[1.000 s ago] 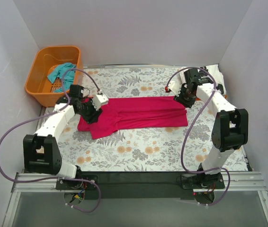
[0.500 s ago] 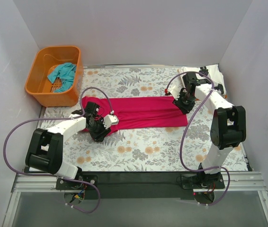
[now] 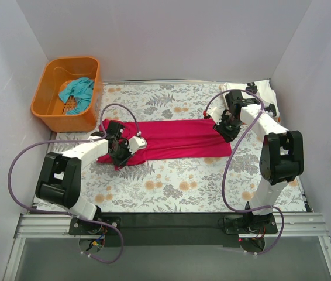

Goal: Fold and stack the t-shirts
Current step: Fold the tshirt

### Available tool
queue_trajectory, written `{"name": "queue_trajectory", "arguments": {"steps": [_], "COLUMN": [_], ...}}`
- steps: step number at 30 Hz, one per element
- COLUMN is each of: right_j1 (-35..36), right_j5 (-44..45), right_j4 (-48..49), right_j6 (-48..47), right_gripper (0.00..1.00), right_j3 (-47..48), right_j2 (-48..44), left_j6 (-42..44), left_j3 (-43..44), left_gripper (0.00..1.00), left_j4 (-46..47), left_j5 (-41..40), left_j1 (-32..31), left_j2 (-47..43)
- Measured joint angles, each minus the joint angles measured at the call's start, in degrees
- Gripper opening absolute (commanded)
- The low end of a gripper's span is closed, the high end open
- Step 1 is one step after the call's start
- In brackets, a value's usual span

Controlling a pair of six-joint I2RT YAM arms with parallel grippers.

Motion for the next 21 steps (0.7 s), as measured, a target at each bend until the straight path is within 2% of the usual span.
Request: {"name": "queue_trajectory", "arguments": {"steps": [4, 8, 12, 21], "right_j1": [0.0, 0.0, 0.0, 0.0], "right_j5": [0.0, -0.04, -0.26, -0.61], "right_j4": [-0.13, -0.17, -0.22, -0.39], "right_j6": [-0.02, -0.02, 0.02, 0.04], "right_gripper": [0.27, 0.27, 0.27, 0.28], "right_j3": [-0.11, -0.13, -0.13, 0.76], "right_j2": [0.0, 0.0, 0.09, 2.14], "left_j6": [-1.07, -2.4, -3.3, -5.57], "left_j3": [5.64, 16.52, 24.44, 31.47], "left_gripper": [0.0, 0.0, 0.0, 0.0], "left_j4": [-4.79, -5.49, -2.23, 4.66], "left_j5": [0.35, 0.7, 0.59, -0.74], "left_j1": [0.46, 2.49, 4.94, 8.04], "left_j2": [0.7, 1.36, 5.01, 19.67]}}
